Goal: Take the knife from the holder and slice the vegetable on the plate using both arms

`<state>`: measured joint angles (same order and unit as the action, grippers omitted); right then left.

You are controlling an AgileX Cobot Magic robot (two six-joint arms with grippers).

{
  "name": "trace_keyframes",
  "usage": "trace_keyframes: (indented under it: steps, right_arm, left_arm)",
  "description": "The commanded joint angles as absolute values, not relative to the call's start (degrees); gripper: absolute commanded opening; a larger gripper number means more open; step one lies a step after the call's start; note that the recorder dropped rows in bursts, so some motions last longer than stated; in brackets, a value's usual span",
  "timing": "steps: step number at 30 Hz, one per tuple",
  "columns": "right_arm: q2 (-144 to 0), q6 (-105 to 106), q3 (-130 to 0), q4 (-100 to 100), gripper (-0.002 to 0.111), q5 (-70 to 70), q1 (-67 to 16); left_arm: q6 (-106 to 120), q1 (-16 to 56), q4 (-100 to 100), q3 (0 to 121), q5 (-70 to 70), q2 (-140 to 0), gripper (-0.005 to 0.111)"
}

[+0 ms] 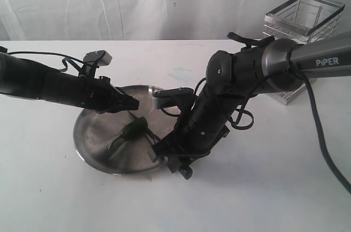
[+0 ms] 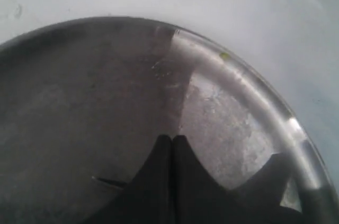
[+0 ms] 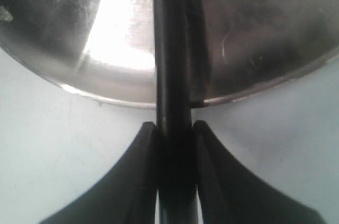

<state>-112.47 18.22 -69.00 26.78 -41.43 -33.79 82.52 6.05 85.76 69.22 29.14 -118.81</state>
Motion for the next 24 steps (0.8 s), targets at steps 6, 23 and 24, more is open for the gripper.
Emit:
trace_keyframes:
  steps: [6,23,24]
  right_arm:
    - [-112.25,17.69,-68.61,25.15,0.000,-41.91,-33.75]
    - [-112.17,15.88,-70.78,15.36,0.000,-39.07,-33.61]
    - [-112.38,15.88,-70.78,15.36,0.000,-39.19,-33.61]
  left_arm:
    - [81.69,5.99,81.26,68.74,29.32,-122.37,0.000]
    - [68.94,5.99,67.32,68.74,31.41,-122.26,0.000]
    - [68.94,5.99,67.35,68.74,31.52,-122.07,0.000]
